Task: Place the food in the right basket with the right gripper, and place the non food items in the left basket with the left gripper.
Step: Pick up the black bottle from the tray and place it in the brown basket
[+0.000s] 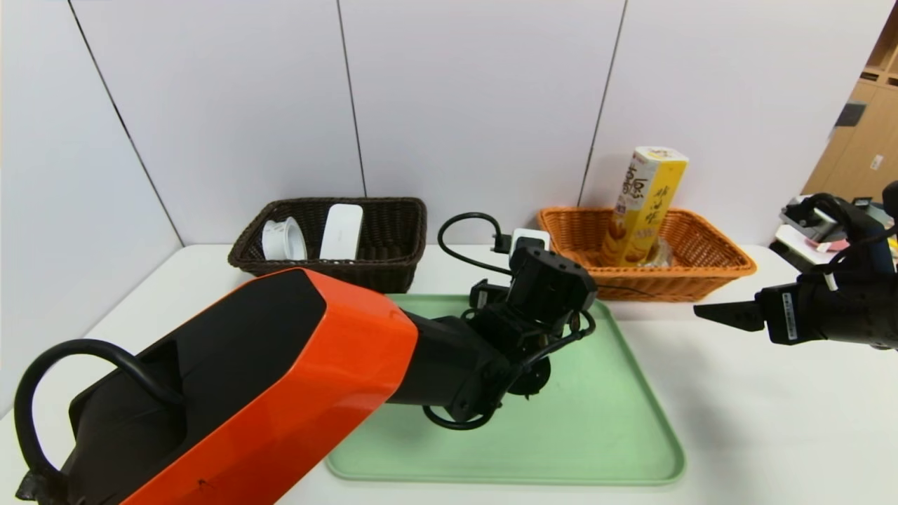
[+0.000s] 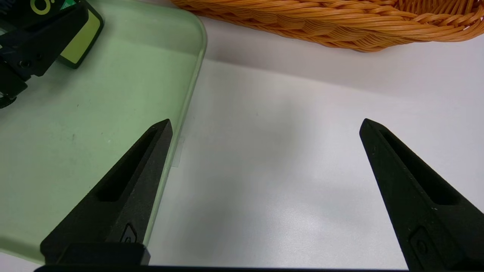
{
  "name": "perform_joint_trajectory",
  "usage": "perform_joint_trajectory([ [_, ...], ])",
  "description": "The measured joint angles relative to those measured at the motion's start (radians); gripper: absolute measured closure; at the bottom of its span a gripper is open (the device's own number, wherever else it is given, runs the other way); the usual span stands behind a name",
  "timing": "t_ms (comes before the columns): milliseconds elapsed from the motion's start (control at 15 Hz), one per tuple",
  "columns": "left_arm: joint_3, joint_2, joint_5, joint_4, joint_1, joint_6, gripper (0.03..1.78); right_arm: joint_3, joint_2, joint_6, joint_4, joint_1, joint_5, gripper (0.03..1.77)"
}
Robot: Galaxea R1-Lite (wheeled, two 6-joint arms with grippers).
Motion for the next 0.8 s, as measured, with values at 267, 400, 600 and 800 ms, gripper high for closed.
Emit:
perform_joint_trajectory([
  [267, 0.000, -0.001, -0.001, 0.000, 0.001, -0.001, 0.25, 0.001, -0.001, 0.000, 0.000, 0.000, 0.000, 0.09],
  [400, 0.001, -0.001, -0.001, 0.000, 0.001, -0.001, 0.57, 0.001, -0.001, 0.000, 0.000, 0.000, 0.000, 0.09],
  [600, 0.002, -0.003, -0.001, 0.000, 0.001, -0.001, 0.94, 0.001, -0.001, 0.000, 0.000, 0.005, 0.000, 0.09],
  [800, 0.005, -0.005, -0.001, 0.001, 0.001, -0.002, 1.20, 0.003, -0.001, 0.000, 0.000, 0.009, 0.000, 0.09],
])
